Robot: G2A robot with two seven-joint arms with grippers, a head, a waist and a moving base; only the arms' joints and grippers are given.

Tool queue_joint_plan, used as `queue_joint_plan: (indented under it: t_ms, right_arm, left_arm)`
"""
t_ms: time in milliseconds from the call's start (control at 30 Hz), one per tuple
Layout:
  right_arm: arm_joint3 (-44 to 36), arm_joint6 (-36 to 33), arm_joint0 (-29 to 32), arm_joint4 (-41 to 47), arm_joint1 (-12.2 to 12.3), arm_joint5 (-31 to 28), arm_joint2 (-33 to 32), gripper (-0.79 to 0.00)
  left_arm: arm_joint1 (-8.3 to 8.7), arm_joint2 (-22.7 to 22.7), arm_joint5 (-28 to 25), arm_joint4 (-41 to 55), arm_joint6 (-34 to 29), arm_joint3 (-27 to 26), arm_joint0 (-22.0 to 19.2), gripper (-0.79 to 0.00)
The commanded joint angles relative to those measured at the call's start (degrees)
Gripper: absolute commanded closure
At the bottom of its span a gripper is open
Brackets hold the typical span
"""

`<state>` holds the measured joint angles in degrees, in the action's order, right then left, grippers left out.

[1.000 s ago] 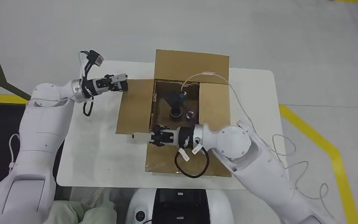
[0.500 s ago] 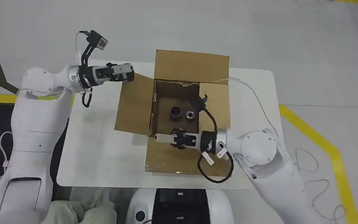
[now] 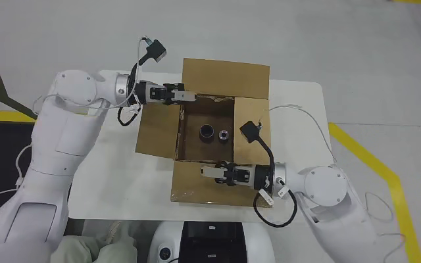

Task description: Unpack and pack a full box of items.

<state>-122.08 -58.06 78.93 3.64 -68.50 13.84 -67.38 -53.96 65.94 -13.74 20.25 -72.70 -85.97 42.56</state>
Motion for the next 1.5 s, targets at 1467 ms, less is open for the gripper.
queue_joint_plan:
  t_ms: [1467]
  right_arm:
    - [-3.25,0.67,6.29,2.72,2.1,0.06,-1.84,-0.785]
  left_arm:
    - [-4.93,-15.93,15.04,-5.25,9.9,-1.14,-8.7,-0.785]
